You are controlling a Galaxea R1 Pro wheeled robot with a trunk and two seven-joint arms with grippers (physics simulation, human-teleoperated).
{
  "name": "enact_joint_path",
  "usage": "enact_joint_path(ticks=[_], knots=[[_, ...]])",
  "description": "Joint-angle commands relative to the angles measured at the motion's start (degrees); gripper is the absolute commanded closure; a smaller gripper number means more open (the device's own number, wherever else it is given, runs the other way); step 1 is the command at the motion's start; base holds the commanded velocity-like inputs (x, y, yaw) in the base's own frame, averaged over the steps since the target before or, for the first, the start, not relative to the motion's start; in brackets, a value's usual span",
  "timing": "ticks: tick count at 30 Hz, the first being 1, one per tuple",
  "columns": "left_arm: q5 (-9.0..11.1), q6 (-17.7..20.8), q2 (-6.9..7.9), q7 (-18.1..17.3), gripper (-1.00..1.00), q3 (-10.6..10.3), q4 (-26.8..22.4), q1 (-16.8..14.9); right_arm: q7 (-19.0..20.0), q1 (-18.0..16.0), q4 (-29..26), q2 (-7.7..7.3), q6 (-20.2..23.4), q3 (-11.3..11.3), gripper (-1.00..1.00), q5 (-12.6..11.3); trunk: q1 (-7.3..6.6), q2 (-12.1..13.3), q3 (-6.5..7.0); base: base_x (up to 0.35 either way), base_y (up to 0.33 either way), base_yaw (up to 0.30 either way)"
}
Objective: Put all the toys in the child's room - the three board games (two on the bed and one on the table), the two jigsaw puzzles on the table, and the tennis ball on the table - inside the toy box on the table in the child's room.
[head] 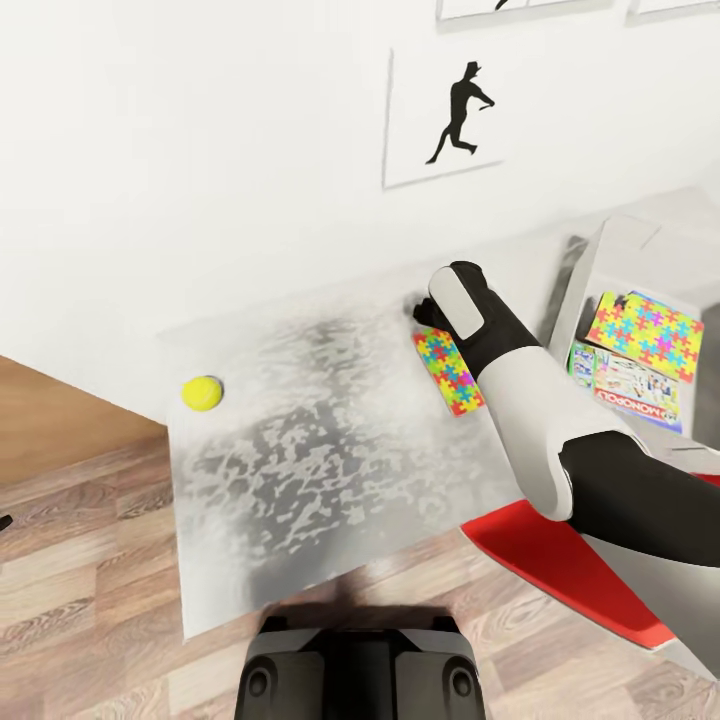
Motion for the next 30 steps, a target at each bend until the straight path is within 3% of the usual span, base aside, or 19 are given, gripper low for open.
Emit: enact_joint_path(ticks=[1,30], knots=[[-0.07,0.61,0.00,-0.25,-1.00,0.01,0.00,-0.02,-0.45,-0.04,-0.03,0.00,0.22,0.12,-1.00,-0.36,0.02,-0.09,-0.07,-0.110,0.031,0.000],[-0.07,0.61,0.02,-0.25,-1.00,0.03,0.00,-0.02,-0.45,-0.13,2.74,0.00,0.21,0.12,-1.00,-0.45,0.02,-0.09,-0.07,-0.062,0.079,0.000]])
